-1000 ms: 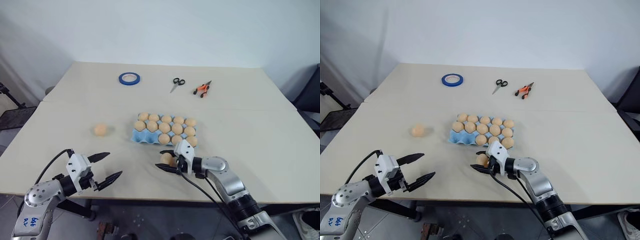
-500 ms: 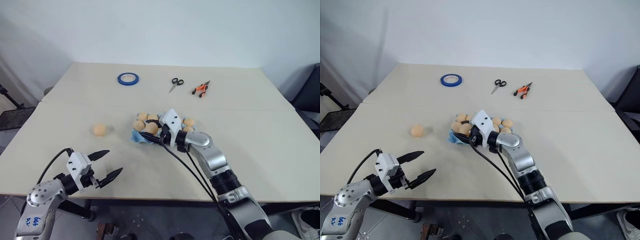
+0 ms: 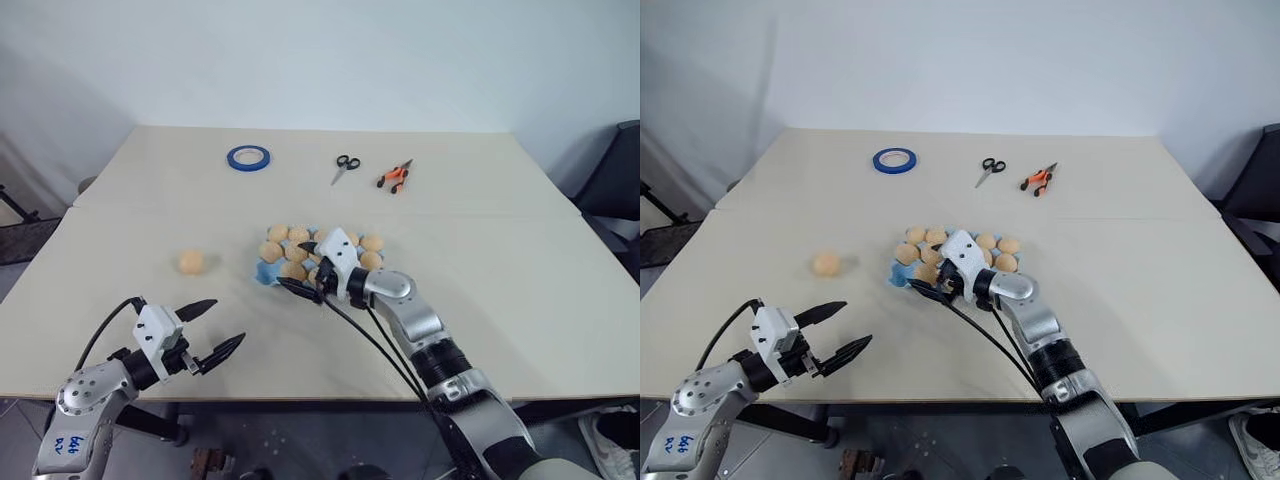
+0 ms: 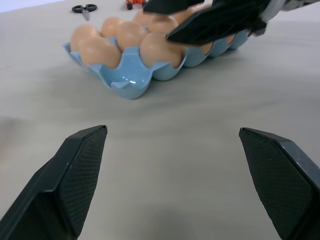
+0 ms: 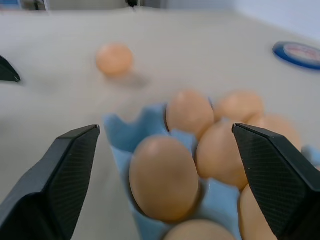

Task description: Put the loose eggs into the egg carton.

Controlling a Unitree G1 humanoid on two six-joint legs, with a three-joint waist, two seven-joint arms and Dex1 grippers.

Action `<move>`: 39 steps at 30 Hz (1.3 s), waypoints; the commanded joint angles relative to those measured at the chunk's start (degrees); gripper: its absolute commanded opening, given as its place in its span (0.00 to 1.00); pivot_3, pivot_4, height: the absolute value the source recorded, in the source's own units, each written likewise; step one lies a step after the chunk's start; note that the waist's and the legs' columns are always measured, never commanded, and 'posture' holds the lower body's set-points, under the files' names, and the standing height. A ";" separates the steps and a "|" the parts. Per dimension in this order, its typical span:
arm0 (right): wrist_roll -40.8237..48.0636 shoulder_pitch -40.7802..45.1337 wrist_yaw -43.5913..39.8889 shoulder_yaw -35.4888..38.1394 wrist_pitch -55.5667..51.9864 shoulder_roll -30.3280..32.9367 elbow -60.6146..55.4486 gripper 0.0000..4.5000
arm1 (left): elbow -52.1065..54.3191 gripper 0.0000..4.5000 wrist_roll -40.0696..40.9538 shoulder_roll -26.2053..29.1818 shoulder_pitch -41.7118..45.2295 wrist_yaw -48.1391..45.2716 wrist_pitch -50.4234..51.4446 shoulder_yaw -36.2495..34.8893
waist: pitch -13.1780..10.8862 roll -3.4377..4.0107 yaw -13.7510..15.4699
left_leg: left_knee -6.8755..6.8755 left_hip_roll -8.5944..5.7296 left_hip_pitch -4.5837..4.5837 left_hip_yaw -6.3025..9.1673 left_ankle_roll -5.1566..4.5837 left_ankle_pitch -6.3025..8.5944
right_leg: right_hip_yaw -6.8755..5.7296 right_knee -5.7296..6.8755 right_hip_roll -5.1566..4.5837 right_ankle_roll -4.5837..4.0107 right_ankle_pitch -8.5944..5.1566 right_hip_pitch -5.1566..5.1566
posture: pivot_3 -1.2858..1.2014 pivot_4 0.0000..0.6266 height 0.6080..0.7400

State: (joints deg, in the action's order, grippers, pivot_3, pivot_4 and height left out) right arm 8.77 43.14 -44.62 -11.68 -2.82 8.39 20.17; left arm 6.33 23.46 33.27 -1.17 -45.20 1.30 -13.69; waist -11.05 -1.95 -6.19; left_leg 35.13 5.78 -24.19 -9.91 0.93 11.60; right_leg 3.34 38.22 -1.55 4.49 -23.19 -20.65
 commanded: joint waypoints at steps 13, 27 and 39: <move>16.49 -28.16 -18.58 15.42 1.10 22.83 -21.00 0.99 | -3.04 1.00 1.13 2.61 -0.36 -0.75 -0.60 -7.43 | 0.01 -0.02 1.14 | -0.03 -0.03 0.09 0.07 -0.05 0.06 | 0.09 -0.29 0.00 0.00 0.00 0.25 | 0.52 0.24 1.00; 17.86 -34.43 -19.29 15.50 5.75 19.82 -24.86 0.99 | -4.86 1.00 2.04 -4.48 -3.20 13.12 0.78 -16.91 | 0.03 -0.06 1.68 | 0.02 -0.02 0.09 0.18 -0.07 0.05 | 0.04 -0.29 -0.01 -0.03 0.02 0.30 | 0.52 0.24 1.00; 18.79 -31.89 -19.95 12.60 3.28 17.94 -23.48 0.99 | -20.68 1.00 -2.36 -5.31 20.97 18.54 4.45 -7.99 | 0.06 -0.11 2.14 | 0.04 -0.10 0.17 0.26 -0.26 -0.24 | -0.08 -0.25 0.00 0.01 0.32 0.43 | 0.52 0.24 1.00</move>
State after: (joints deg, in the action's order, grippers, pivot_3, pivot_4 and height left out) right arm 26.89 10.67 -64.64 0.27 0.01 26.34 -2.10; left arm -13.06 22.42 27.15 18.53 -26.29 5.60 -23.01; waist -10.99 -2.06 -4.06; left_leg 35.18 5.68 -24.03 -9.67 0.69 11.33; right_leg 3.25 37.96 -1.54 4.50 -22.87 -20.23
